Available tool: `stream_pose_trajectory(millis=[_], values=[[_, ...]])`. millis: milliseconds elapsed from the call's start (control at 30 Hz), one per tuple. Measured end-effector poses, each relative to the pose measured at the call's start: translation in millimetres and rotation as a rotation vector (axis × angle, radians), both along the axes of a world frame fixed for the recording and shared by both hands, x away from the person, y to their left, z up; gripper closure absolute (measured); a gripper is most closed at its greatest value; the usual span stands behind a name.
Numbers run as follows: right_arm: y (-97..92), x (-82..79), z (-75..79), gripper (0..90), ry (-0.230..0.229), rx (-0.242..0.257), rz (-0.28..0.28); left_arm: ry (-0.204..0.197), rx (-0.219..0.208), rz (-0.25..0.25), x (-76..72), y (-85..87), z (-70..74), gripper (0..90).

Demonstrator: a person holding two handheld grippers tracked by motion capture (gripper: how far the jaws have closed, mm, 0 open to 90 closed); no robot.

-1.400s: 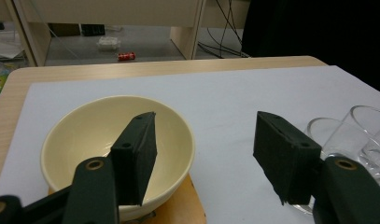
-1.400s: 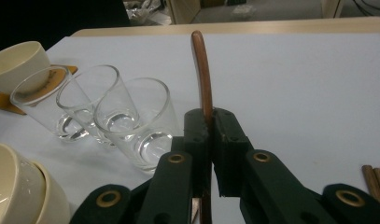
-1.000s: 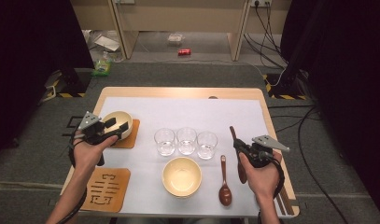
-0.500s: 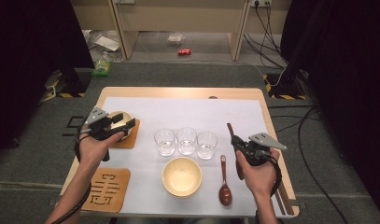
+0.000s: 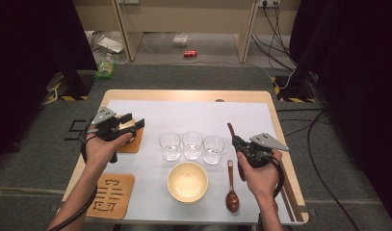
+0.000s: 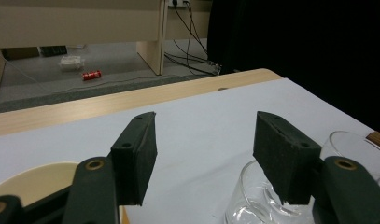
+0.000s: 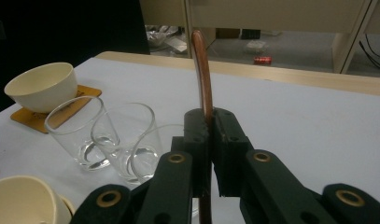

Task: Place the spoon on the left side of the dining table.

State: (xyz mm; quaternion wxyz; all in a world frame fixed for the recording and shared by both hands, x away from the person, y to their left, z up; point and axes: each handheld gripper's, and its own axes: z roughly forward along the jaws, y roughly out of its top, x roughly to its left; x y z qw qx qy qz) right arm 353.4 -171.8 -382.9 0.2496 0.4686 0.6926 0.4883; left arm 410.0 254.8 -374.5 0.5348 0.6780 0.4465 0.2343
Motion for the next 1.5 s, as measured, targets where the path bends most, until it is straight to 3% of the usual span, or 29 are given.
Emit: stream_pose_trajectory(millis=[1067,1500], values=[[25.3,13.0,16.3,85.1,-0.06,0.023,0.031,-0.002,0.042,-0.057,14.9,-26.7,16.6,38.8],[34.0,16.9,18.8,85.1,-0.082,0.035,0.029,-0.01,0.036,-0.075,16.2,-36.7,22.4,38.8]])
